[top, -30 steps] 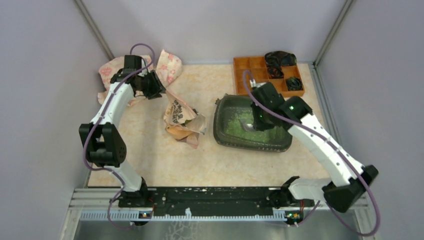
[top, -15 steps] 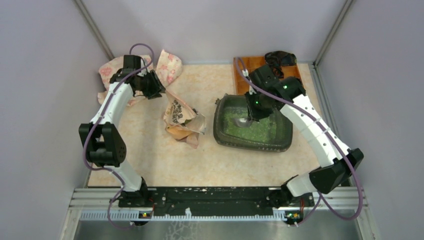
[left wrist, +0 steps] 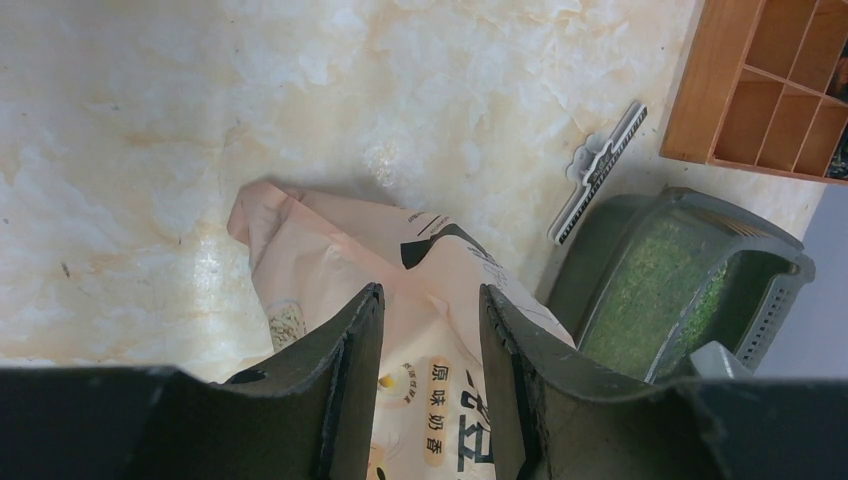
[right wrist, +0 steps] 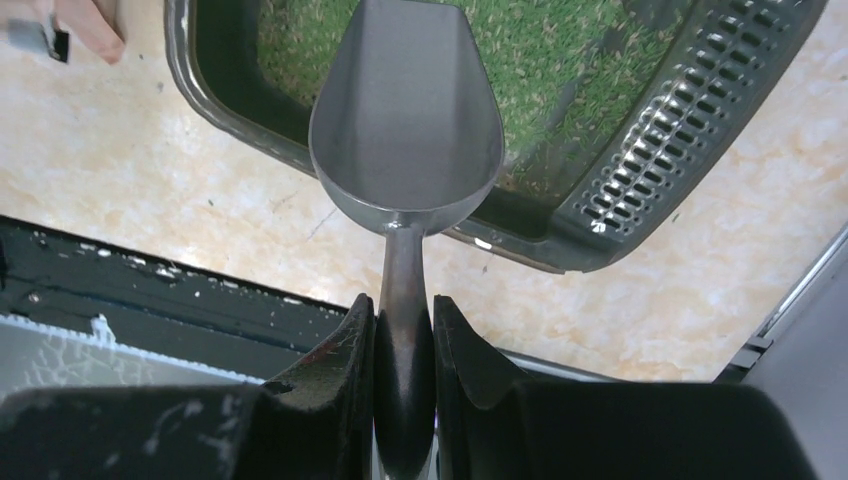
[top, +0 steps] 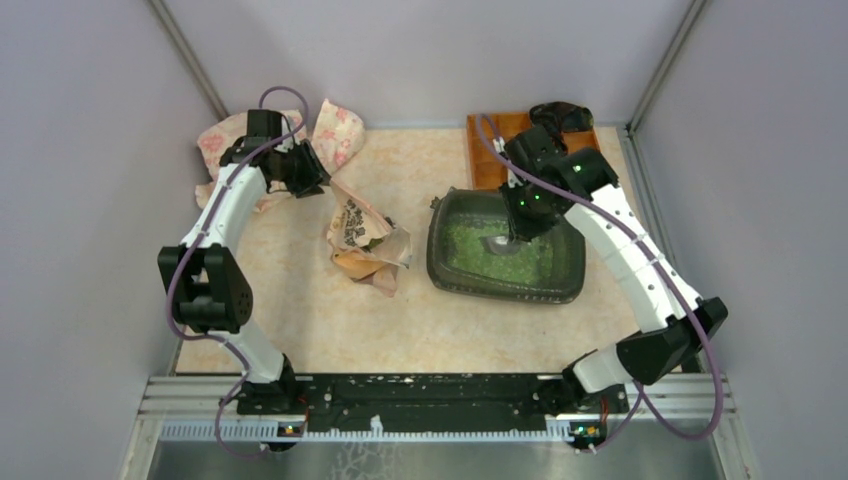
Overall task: Fill the litter box with clean litter
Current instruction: Pour the cat litter into the litter box.
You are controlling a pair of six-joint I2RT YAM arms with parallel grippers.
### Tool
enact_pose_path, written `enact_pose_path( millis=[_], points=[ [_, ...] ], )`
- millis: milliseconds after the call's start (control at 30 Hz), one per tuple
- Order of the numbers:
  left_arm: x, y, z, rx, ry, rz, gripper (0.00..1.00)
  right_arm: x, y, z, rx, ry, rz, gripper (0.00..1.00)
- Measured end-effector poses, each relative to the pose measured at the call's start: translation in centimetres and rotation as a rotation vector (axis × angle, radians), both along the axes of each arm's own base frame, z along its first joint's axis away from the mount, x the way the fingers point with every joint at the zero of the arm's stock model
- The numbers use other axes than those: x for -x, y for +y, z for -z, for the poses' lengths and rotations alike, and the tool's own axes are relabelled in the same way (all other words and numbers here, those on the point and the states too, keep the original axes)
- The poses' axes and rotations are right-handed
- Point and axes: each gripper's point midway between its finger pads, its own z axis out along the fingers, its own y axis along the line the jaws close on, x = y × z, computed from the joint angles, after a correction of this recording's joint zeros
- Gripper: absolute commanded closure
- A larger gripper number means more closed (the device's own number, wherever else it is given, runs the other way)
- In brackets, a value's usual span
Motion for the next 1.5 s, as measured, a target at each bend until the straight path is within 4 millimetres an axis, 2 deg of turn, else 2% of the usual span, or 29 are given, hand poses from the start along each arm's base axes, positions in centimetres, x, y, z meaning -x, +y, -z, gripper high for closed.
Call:
enact_pose_path(
  millis=[133,400,633,833,1000,1100,1333,1400,1500],
  points=[
    [0.0,0.0,0.0,0.000,0.000,0.000,0.54,-0.7,-0.2,-1.1,-0.003,-0.048,0.008,1.00],
    [-0.1,0.0,-0.5,-0.002,-0.006,0.000,0.54,0.3,-1.6,2.6,0.090,0.063,0.017,1.00],
    [-0.6,0.2,-2.5,-0.007,-0.040,-0.002,0.53,-1.2,-1.4,1.5,0.074,-0.010,0.024,1.00],
    [-0.9,0.5,-4.7,-0.019,-0.072,-0.009,0.53,-1.4,-1.3,2.5,0.068,-0.011,0.020,1.00],
    [-0.1,0.7,-5.7,-0.026,-0.079,-0.013,0.53,-2.1,-0.7,1.0,0.006,-0.108,0.006,1.00],
    [1.0,0.7,-6.6,-0.023,-0.097,-0.014,0.52,-1.7,-0.2,-0.2,-0.068,-0.198,-0.017,1.00],
    [3.5,0.4,-10.4,-0.001,-0.187,-0.004,0.49,0.7,2.2,-5.8,-0.300,-0.413,-0.185,1.00],
    [3.8,0.1,-11.2,0.013,-0.204,0.005,0.49,0.9,3.0,-6.2,-0.338,-0.437,-0.232,1.00],
    [4.0,-0.2,-11.4,0.033,-0.207,0.018,0.49,1.3,4.5,-5.2,-0.368,-0.422,-0.305,1.00]
  ],
)
